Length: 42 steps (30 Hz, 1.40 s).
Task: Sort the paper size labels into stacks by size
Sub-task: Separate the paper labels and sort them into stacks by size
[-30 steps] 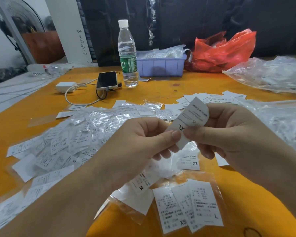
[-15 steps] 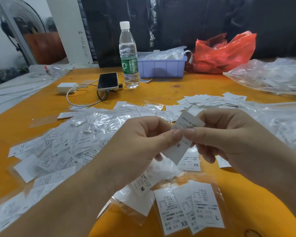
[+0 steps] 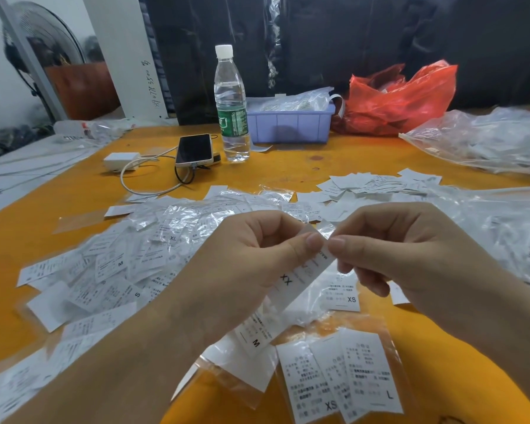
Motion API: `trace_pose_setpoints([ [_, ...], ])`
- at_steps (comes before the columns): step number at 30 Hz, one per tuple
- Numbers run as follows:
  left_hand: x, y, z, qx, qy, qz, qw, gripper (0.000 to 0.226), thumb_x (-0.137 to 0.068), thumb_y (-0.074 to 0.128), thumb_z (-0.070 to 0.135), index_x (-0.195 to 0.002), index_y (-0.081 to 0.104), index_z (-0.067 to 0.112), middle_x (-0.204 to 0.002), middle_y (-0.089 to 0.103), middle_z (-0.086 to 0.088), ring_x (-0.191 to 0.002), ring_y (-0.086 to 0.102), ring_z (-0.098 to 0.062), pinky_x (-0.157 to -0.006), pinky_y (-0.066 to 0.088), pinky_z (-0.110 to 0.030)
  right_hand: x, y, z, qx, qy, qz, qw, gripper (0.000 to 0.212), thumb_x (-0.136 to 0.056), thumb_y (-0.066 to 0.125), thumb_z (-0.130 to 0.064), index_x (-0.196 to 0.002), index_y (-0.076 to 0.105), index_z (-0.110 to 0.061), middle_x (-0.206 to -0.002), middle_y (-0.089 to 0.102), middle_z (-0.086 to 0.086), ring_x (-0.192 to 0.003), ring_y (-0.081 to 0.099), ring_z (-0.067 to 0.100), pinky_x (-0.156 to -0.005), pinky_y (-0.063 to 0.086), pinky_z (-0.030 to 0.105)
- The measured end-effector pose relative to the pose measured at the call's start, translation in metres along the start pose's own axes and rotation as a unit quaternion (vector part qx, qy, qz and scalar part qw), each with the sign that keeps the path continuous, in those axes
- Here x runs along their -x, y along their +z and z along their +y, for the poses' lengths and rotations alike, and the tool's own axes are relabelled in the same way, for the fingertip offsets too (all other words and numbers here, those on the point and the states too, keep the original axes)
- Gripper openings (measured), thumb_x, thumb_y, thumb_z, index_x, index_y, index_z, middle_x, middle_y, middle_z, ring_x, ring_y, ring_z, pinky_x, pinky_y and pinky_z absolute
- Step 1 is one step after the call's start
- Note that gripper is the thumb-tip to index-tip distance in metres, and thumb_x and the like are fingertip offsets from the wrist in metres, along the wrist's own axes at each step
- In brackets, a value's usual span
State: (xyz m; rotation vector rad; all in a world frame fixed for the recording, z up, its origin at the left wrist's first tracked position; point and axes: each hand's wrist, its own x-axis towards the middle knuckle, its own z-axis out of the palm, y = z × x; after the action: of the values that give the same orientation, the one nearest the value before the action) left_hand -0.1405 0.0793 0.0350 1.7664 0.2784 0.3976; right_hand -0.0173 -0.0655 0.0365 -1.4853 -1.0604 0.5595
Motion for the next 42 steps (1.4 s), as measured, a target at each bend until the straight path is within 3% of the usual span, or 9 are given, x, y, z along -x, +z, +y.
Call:
trace_pose_setpoints([
  [8,0.000,0.002,-0.005,-0.035,0.029,0.025,0.999,0.027,-0.072,0.072,0.053,-0.078,0.073,0.028,-0.072,0.071,0.005,-0.065,0.064,-0.006,-0.058,0.050,-0.015,0.003,0.003,0.003,0.043,-0.022,-0.005,0.999,0.015,-0.072,0.072,-0.035,-0.081,0.075,-0.025,-0.064,0.067,0.000,-0.053,0.056,0.003,-0.048,0.041,0.013],
  [13,0.000,0.000,-0.004,-0.021,0.047,0.048,0.997,0.014,-0.077,0.070,0.045,-0.088,0.070,0.036,-0.074,0.072,0.004,-0.061,0.064,-0.005,-0.054,0.048,-0.014,0.007,0.008,0.002,0.100,-0.054,0.022,0.993,0.026,-0.069,0.075,-0.029,-0.093,0.070,-0.033,-0.071,0.070,-0.001,-0.062,0.062,0.021,-0.058,0.052,0.039],
  [16,0.001,0.000,-0.004,-0.041,0.081,0.030,0.995,0.010,-0.087,0.067,0.034,-0.095,0.067,0.040,-0.072,0.069,0.001,-0.062,0.065,-0.007,-0.054,0.049,-0.013,0.005,0.005,0.001,0.073,-0.062,0.033,0.995,0.025,-0.074,0.082,-0.018,-0.092,0.071,-0.032,-0.071,0.071,0.002,-0.056,0.059,0.014,-0.052,0.046,0.022],
  [19,0.002,0.000,-0.003,-0.065,0.104,0.042,0.992,0.011,-0.083,0.063,0.033,-0.090,0.070,0.037,-0.072,0.070,0.007,-0.067,0.066,-0.006,-0.056,0.049,-0.012,0.003,0.003,0.001,0.034,-0.046,0.032,0.998,0.022,-0.070,0.079,-0.026,-0.090,0.071,-0.030,-0.068,0.070,0.003,-0.051,0.055,0.005,-0.048,0.041,0.014],
  [23,0.001,0.000,-0.005,-0.073,0.116,0.058,0.989,0.010,-0.081,0.063,0.033,-0.088,0.070,0.036,-0.075,0.071,0.011,-0.070,0.066,-0.005,-0.058,0.049,-0.012,0.003,0.004,0.001,0.017,-0.005,-0.012,1.000,0.016,-0.071,0.073,-0.035,-0.080,0.074,-0.022,-0.064,0.067,0.003,-0.052,0.056,0.005,-0.047,0.041,0.013],
  [27,0.001,-0.001,-0.006,-0.068,0.116,0.036,0.990,0.009,-0.081,0.064,0.032,-0.088,0.069,0.033,-0.078,0.072,0.008,-0.078,0.068,-0.009,-0.066,0.056,-0.019,0.002,0.001,0.000,0.037,-0.014,0.005,0.999,0.013,-0.085,0.073,-0.024,-0.074,0.074,-0.019,-0.059,0.066,0.003,-0.049,0.054,0.006,-0.046,0.041,0.013],
  [34,0.001,-0.002,-0.006,-0.068,0.103,0.022,0.992,0.015,-0.077,0.068,0.032,-0.091,0.067,0.037,-0.084,0.073,0.006,-0.085,0.070,-0.015,-0.073,0.061,-0.032,0.002,0.003,-0.003,-0.006,0.012,0.002,1.000,0.013,-0.074,0.071,-0.028,-0.072,0.072,-0.015,-0.054,0.059,0.002,-0.045,0.048,0.008,-0.043,0.038,0.016],
  [37,-0.001,-0.005,-0.006,-0.051,0.079,0.018,0.995,0.015,-0.078,0.068,0.031,-0.092,0.066,0.035,-0.082,0.073,0.001,-0.081,0.071,-0.015,-0.066,0.059,-0.026,0.001,0.002,0.001,0.016,0.016,0.009,1.000,0.010,-0.082,0.070,-0.013,-0.073,0.072,-0.016,-0.053,0.060,0.001,-0.045,0.050,0.004,-0.043,0.038,0.014],
  [42,-0.006,-0.013,-0.012,-0.141,0.025,0.037,0.989,0.019,-0.089,0.068,0.018,-0.095,0.062,0.035,-0.080,0.073,0.009,-0.070,0.067,-0.003,-0.057,0.052,-0.015,0.000,0.003,0.010,0.079,0.028,0.064,0.994,0.006,-0.079,0.068,-0.018,-0.078,0.071,-0.022,-0.058,0.064,0.002,-0.047,0.052,0.006,-0.047,0.040,0.018],
])
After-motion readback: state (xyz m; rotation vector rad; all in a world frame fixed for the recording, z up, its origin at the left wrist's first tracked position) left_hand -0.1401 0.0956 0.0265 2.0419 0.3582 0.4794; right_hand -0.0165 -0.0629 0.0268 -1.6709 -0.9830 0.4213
